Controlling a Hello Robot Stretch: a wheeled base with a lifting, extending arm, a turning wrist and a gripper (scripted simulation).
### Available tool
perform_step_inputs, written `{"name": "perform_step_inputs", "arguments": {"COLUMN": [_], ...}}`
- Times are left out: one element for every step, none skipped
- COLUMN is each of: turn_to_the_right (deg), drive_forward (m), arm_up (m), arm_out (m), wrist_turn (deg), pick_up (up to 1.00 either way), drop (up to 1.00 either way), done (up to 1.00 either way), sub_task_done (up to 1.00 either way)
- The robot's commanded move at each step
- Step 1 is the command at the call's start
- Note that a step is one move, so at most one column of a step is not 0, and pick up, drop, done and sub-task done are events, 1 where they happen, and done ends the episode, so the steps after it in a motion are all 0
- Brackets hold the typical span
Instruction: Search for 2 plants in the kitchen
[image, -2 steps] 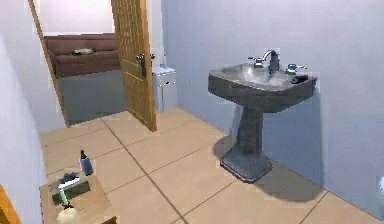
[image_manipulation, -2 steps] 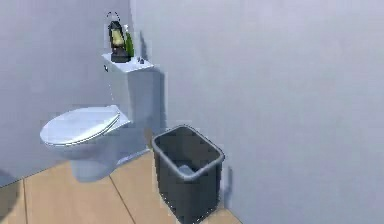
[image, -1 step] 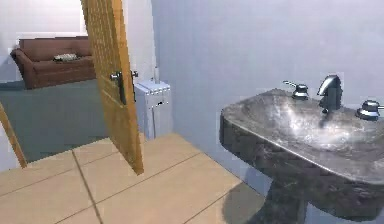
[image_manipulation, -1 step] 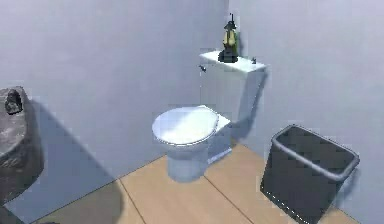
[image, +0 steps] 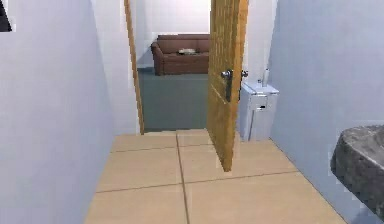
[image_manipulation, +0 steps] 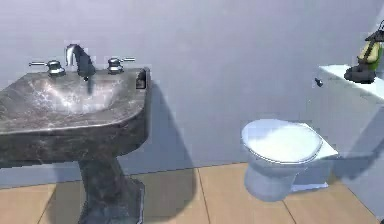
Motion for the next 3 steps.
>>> {"name": "perform_step_inputs", "arguments": {"turn_to_the_right": [0.0,-3.0,-9.0], "drive_forward": [1.0,0.0,0.0], "arm_up": [0.0,0.0,0.0], "arm_out": [0.0,0.0,0.0], "wrist_turn": [0.0,0.0,0.0], "pick_up": [0.0,0.0,0.0], "drop": [0.0,0.0,0.0], "done": [0.0,0.0,0.0], "sub_task_done": [0.0,0.0,0.0]}}
